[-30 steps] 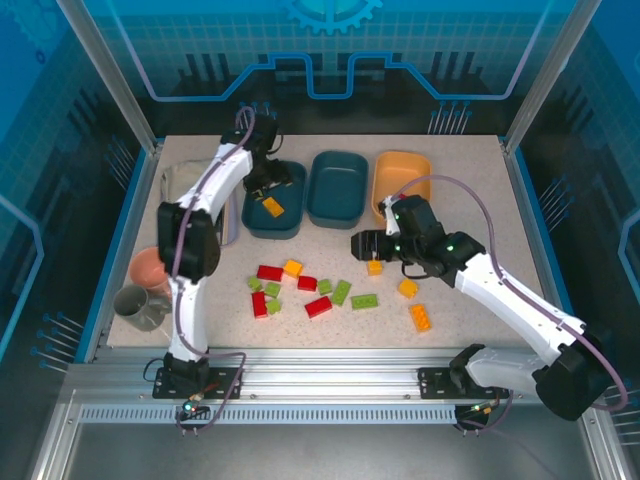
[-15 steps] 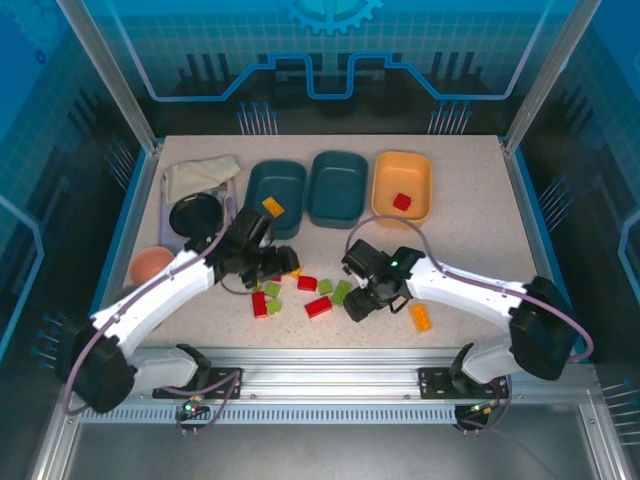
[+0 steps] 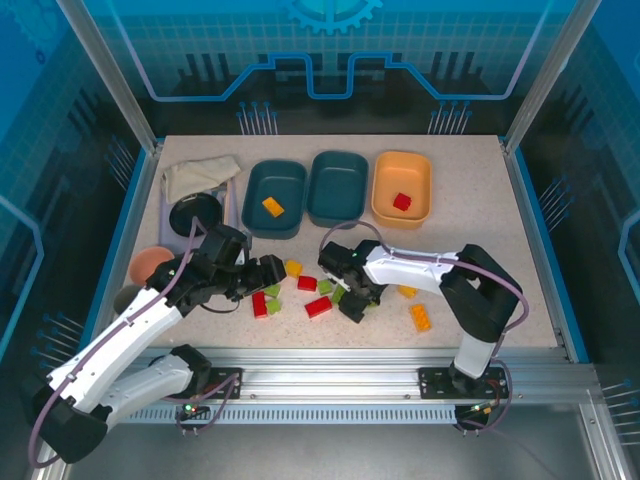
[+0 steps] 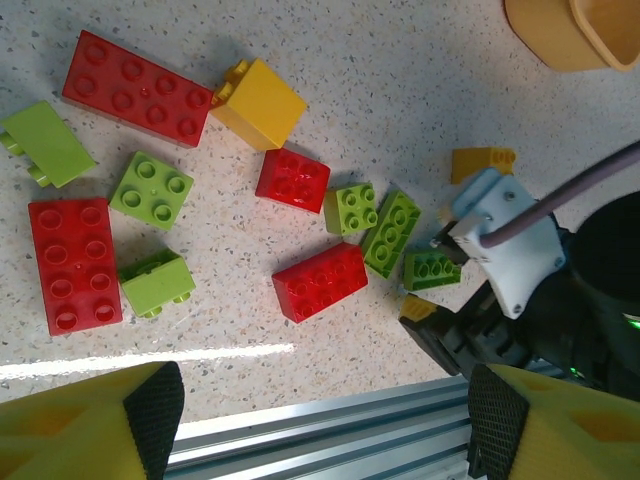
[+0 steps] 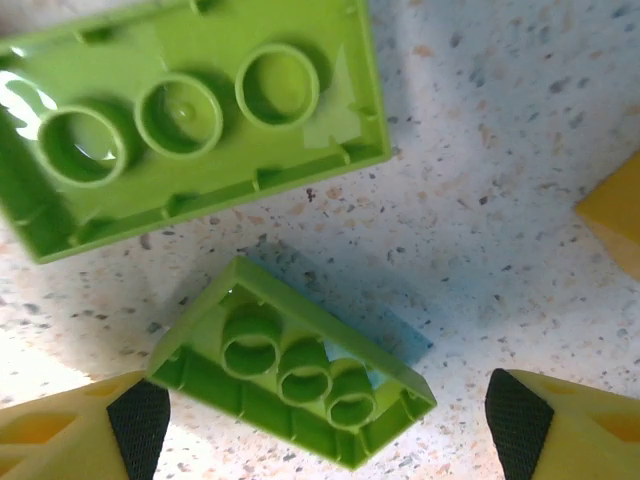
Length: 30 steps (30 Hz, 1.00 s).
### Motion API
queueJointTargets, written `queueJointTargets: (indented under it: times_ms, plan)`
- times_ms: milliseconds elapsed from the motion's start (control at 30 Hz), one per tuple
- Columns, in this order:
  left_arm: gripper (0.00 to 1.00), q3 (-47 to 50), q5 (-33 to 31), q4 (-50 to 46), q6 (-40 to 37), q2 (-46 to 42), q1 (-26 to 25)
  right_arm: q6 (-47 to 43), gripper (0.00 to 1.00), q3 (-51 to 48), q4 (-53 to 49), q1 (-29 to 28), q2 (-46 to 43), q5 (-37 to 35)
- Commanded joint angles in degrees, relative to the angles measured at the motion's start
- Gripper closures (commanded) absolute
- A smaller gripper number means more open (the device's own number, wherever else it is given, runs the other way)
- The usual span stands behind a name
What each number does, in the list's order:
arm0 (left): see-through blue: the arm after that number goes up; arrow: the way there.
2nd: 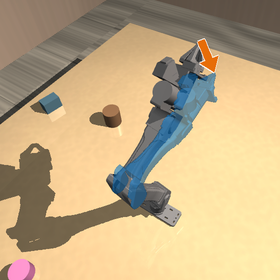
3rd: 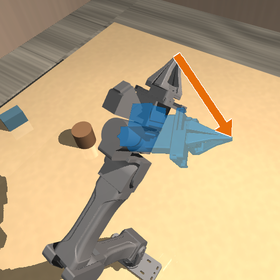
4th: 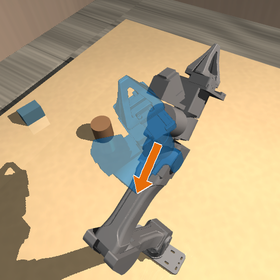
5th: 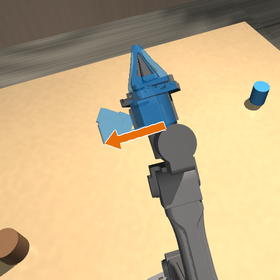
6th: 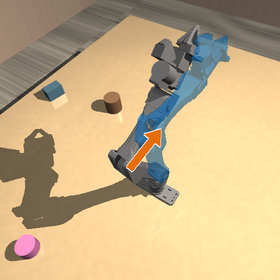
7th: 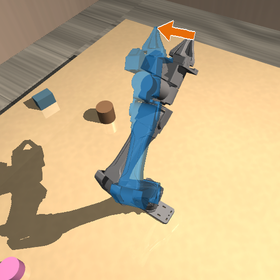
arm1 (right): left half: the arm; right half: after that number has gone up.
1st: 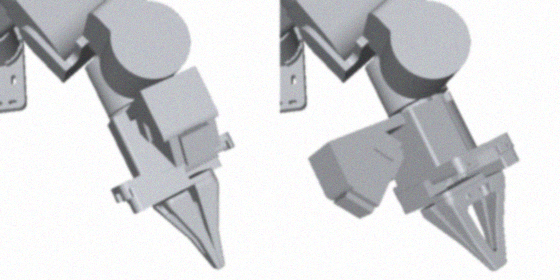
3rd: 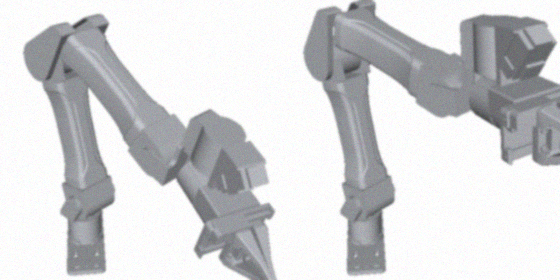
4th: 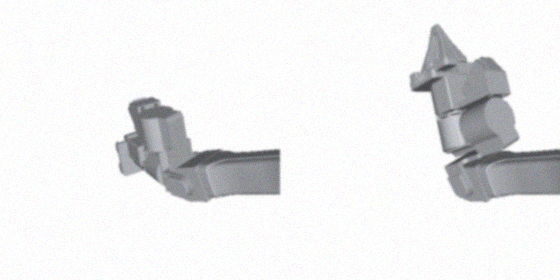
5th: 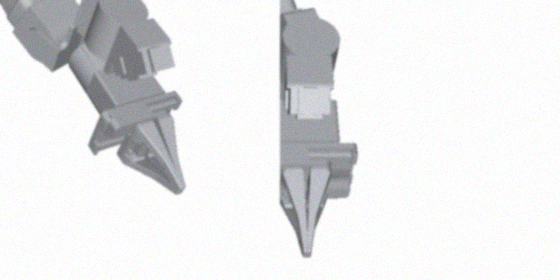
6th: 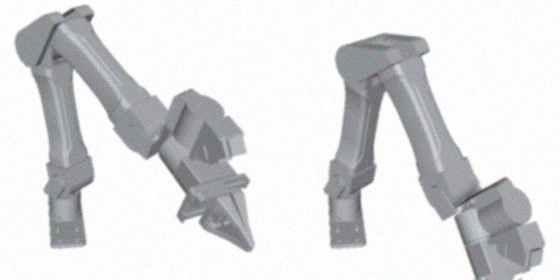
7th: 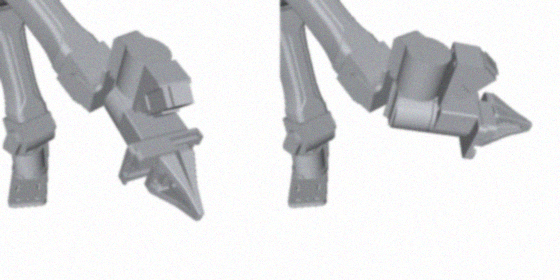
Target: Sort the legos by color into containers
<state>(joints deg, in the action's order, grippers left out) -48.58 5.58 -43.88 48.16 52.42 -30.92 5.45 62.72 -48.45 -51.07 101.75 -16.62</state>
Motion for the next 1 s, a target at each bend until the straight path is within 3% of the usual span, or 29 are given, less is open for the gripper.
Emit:
queueJointTargets:
  times_ms: [0, 133, 367, 600, 967]
  plan:
    - [0.21, 0.5, -0.7, -1.1, 1.2, -0.9, -0.2, -3.0, 0.15, 1.9, -1.7, 0.2, 1.9, -0.6]
    - [0.21, 0.1, -0.8, -1.1, 0.8, -0.3, -0.2, -2.3, 0.19, 2.1, -0.4, 2.7, 2.6, 0.6]
    - [0.21, -0.7, -0.6, 0.6, 1.3, 0.4, -0.2, -1.7, 0.36, 4.6, -0.7, 6.4, 4.9, 3.9]
    - [0.21, 0.7, 5.0, 7.1, 1.1, 0.4, -0.2, 2.9, 0.49, 3.0, -0.5, 9.4, 4.8, 7.4]
    - [0.2, 8.2, 10.2, 19.6, 9.7, -0.6, -0.2, 4.8, 0.66, 1.4, 0.4, 9.8, 1.4, 8.2]
